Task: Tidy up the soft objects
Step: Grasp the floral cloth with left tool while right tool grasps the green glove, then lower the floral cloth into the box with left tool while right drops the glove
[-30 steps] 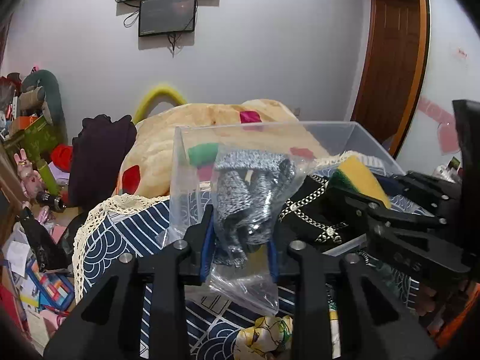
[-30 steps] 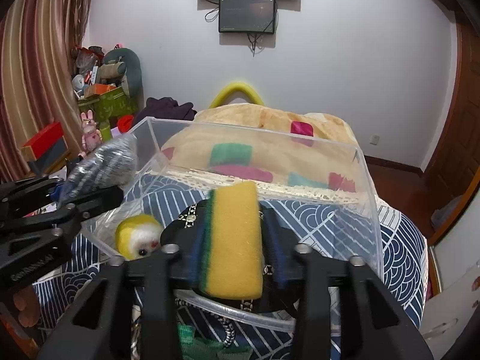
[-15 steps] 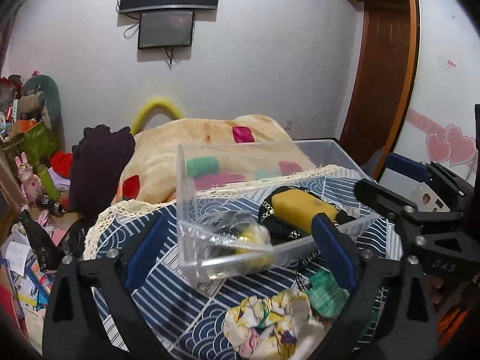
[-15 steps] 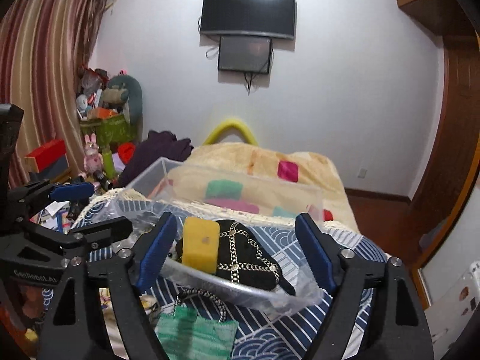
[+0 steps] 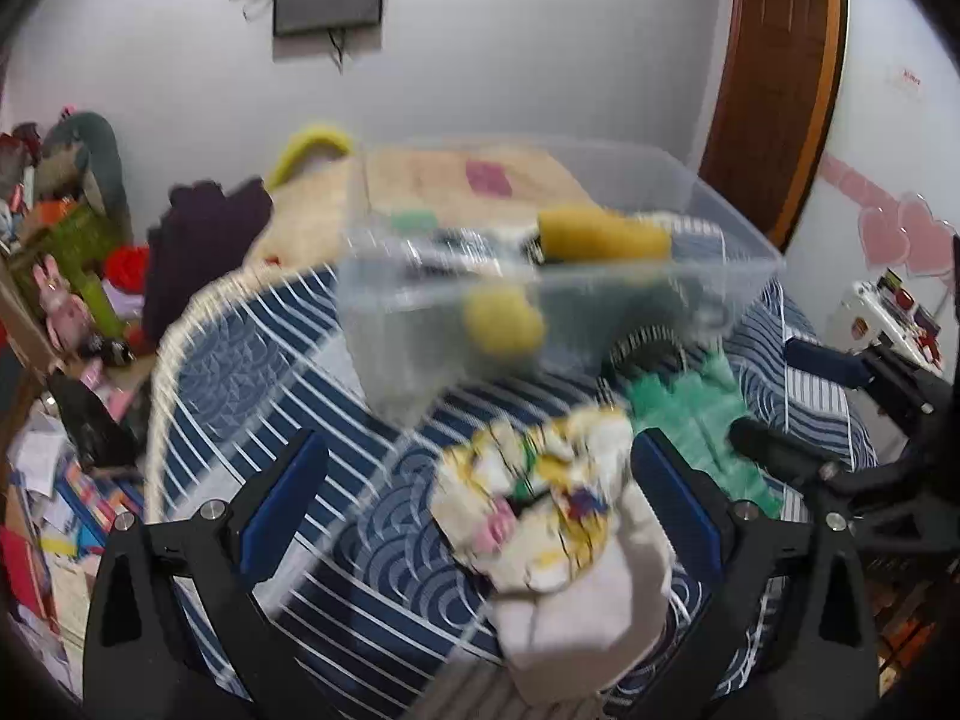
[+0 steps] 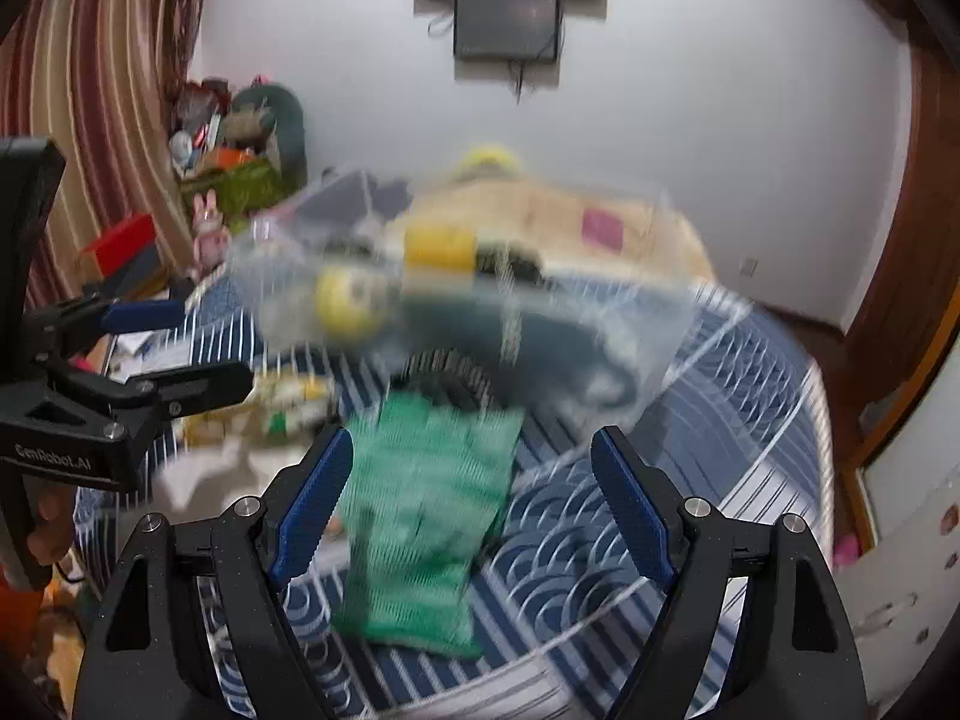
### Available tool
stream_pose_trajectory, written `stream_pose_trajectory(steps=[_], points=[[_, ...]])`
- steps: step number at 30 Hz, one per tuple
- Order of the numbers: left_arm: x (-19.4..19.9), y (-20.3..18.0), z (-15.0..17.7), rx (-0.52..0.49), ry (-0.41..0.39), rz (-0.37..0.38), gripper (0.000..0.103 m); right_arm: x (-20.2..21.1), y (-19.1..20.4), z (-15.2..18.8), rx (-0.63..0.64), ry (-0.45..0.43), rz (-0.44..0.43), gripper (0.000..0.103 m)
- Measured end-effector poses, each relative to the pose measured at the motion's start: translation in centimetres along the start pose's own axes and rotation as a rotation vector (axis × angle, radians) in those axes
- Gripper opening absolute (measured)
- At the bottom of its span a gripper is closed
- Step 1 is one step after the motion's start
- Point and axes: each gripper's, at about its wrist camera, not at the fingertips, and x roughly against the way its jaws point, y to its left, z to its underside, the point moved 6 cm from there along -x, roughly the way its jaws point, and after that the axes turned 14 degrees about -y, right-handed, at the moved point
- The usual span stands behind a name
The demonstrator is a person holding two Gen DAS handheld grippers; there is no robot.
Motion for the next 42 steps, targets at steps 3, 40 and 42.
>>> stream_pose_trajectory(steps=[3,40,42], points=[[-0.7,-0.2,1.2,0.015,0.021,0.012,0.102,-0.8,0.6,1.7,-0.010,0.052,-0.021,0.080],[4.9,-0.7,-4.4,-0.021,-0.265,-0.015,0.014,3.0,-3.1,-2.8,-0.057,-0.149,0.043,0.021],[5.0,-0.7,-5.4,-0.025,-0.295,-0.021,0.014,3.0,-3.1,-3.9,-0.050,-0.174,0.055,0.021]])
